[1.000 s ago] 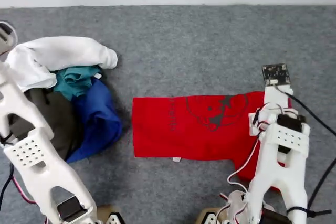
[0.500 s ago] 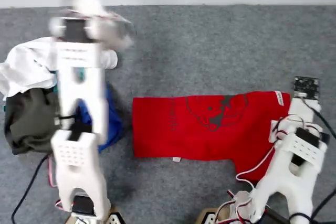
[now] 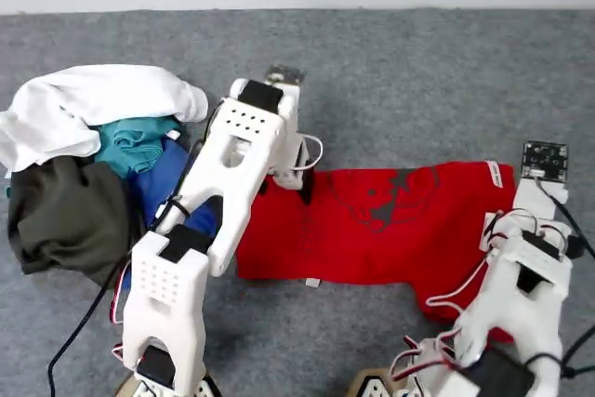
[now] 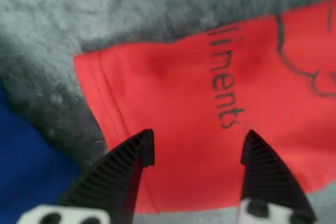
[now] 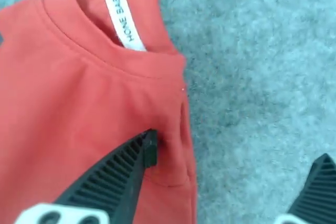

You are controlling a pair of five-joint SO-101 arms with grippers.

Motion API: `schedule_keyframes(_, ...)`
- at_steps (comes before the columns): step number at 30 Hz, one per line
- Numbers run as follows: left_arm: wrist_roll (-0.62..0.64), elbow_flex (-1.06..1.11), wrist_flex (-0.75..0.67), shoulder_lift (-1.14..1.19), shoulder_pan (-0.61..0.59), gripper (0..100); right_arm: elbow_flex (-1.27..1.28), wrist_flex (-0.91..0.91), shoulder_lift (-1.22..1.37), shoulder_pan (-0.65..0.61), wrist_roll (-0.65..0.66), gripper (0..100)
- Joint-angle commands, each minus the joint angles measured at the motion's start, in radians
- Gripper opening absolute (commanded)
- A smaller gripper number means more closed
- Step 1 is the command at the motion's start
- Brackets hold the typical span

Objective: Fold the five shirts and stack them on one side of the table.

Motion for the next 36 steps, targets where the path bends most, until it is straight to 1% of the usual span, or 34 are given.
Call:
schedule_keyframes(1,-0.031,0.035,-0.032,-0.044,0.003,27,-0.006,-0.045,0.056,0.012,0.014,43.1)
schedule_keyframes(4,-0.032,0.071,-0.066,-0.044,0.002,27,-0.008,-0.045,0.067,0.013,0.017,43.1)
schedule_keyframes(6,-0.032,0.088,-0.081,-0.044,0.002,27,-0.008,-0.045,0.067,0.031,0.051,43.1)
schedule_keyframes(9,-0.032,0.114,-0.097,-0.044,0.002,27,-0.008,-0.045,0.067,0.087,0.109,43.1)
schedule_keyframes(13,-0.032,0.139,-0.127,-0.044,0.002,27,-0.008,-0.045,0.067,0.142,0.153,43.1)
schedule_keyframes(20,-0.032,0.143,-0.133,-0.044,0.0,27,-0.006,-0.028,0.047,0.142,0.15,43.1)
schedule_keyframes(24,-0.034,0.143,-0.133,-0.044,0.0,27,-0.008,0.104,-0.073,0.14,0.149,43.1)
schedule_keyframes(29,-0.034,0.143,-0.133,-0.044,0.0,27,-0.006,0.314,-0.351,0.14,0.15,43.3)
schedule_keyframes(33,-0.034,0.143,-0.13,-0.044,0.0,27,0.0,0.536,-0.559,0.14,0.155,43.3)
schedule_keyframes(36,-0.034,0.143,-0.129,-0.044,0.0,27,0.032,0.717,-0.665,0.14,0.157,43.1)
